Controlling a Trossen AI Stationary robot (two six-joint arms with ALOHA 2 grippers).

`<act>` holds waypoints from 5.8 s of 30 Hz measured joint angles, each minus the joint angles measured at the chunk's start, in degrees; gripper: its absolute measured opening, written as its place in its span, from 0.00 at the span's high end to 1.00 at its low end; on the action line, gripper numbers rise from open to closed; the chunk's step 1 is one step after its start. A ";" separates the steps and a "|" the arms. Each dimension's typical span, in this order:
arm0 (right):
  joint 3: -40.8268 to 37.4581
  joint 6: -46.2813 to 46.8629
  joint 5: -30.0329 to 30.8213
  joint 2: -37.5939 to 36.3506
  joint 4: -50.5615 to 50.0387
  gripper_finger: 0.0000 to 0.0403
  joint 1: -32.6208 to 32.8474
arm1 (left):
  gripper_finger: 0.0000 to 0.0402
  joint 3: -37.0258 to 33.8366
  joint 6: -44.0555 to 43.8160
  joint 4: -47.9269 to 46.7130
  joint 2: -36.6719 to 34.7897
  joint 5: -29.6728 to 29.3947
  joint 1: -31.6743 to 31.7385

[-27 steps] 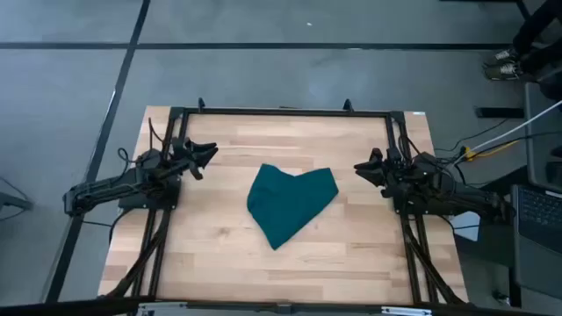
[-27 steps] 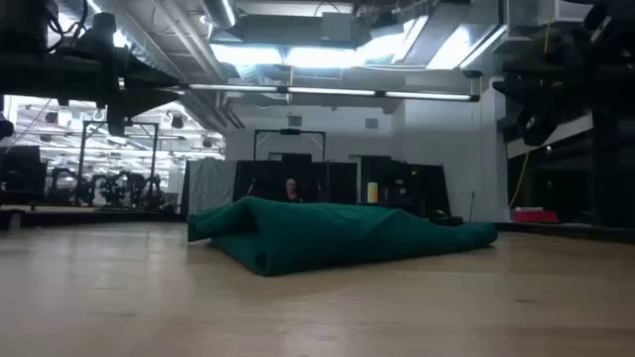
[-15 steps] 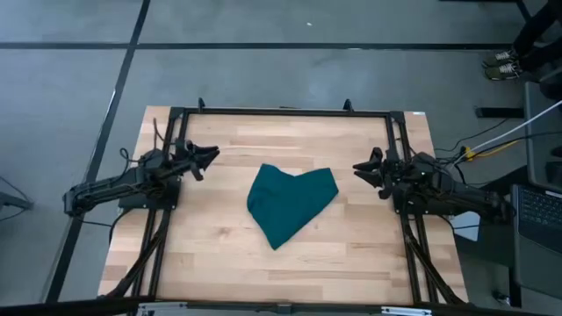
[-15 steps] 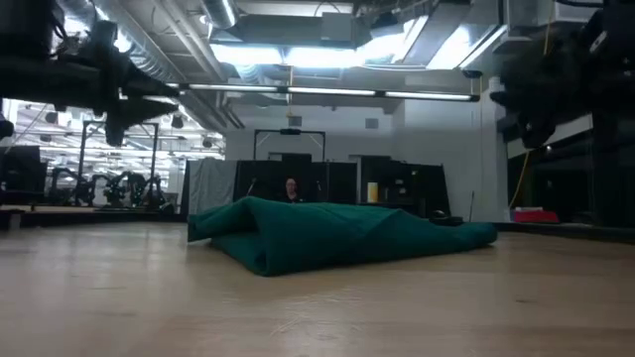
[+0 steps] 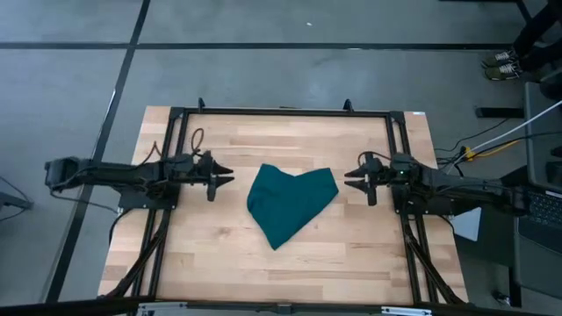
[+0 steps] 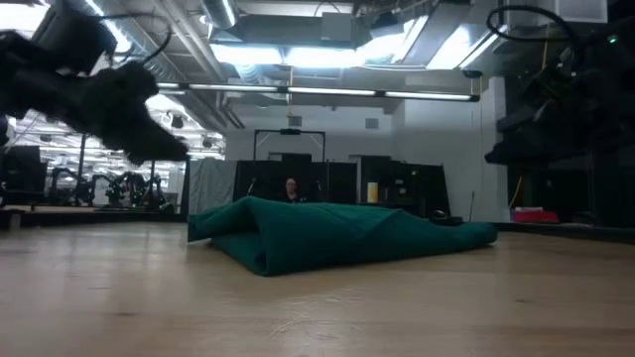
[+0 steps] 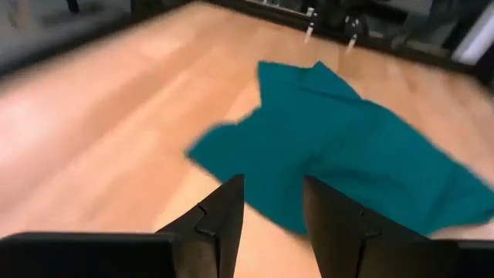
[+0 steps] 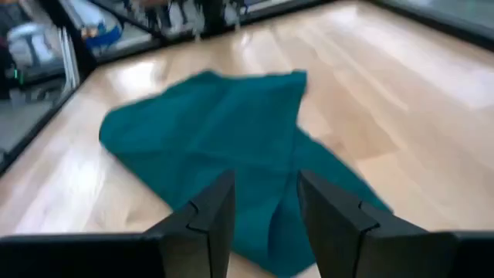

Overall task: Fold microfiber towels
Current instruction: Fold the blue napkin

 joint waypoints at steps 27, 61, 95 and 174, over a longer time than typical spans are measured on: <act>0.00 7.81 5.62 18.92 12.57 0.67 -0.75 | 0.68 16.30 -2.09 26.07 52.21 28.49 20.58; 18.02 14.64 10.12 65.49 24.37 0.67 -0.99 | 0.68 22.31 1.68 14.43 52.21 18.15 13.49; 18.18 16.30 11.61 65.58 25.58 0.69 -0.97 | 0.68 22.53 5.62 21.15 63.09 7.55 9.14; 32.60 12.78 2.14 68.88 12.72 0.60 8.30 | 0.99 36.12 -44.26 13.23 60.70 -12.93 -50.78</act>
